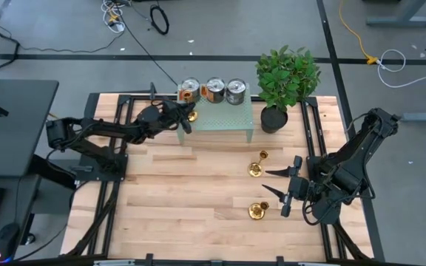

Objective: Pick & Place candle stick holders
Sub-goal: Put the center gold candle holder on the shelf

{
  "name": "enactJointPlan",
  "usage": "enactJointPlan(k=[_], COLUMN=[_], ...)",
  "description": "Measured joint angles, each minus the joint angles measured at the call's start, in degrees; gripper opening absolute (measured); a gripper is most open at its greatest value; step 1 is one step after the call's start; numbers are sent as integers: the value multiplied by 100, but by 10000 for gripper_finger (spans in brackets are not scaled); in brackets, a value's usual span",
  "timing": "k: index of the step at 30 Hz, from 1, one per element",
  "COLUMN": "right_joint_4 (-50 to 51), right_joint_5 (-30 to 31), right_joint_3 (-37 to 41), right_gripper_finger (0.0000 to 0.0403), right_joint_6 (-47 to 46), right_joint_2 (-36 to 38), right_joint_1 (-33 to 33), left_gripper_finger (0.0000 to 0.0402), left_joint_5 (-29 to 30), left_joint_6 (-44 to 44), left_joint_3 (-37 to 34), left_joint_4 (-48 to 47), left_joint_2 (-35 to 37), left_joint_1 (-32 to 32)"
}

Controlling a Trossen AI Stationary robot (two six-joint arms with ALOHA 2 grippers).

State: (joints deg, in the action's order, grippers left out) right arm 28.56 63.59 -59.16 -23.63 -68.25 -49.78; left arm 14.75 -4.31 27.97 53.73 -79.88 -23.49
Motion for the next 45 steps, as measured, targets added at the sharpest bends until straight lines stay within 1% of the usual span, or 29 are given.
enactJointPlan(k=[8, 12, 16, 27, 32, 36, 41, 45], right_joint_4=[0, 0, 0, 9, 27, 118, 506, 983], right_joint_5=[-4, -7, -11, -12, -13, -8, 120, 140], right_joint_3=[0, 0, 0, 0, 0, 0, 2, 2], right_gripper_finger=[206, 206, 206, 206, 206, 206, 206, 206], right_joint_6=[-33, -33, -33, -33, -51, -56, -507, -996], right_joint_2=[0, 0, 0, 0, 0, 0, 0, 0], right_joint_1=[2, 2, 2, 4, 4, 4, 4, 2], left_gripper_finger=[41, 55, 91, 252, 304, 323, 327, 327], left_joint_5=[-5, -143, 1, 20, 122, 23, -256, -88], left_joint_6=[-255, -254, -248, -189, -189, -187, -96, 373], left_joint_3=[0, 2, 2, 4, 4, 4, 4, 7], left_joint_4=[-35, -36, -38, -38, -38, -38, -89, -401], left_joint_2=[0, 0, 0, 0, 0, 0, 64, 350], left_joint_1=[7, 13, 15, 101, 101, 103, 151, 380])
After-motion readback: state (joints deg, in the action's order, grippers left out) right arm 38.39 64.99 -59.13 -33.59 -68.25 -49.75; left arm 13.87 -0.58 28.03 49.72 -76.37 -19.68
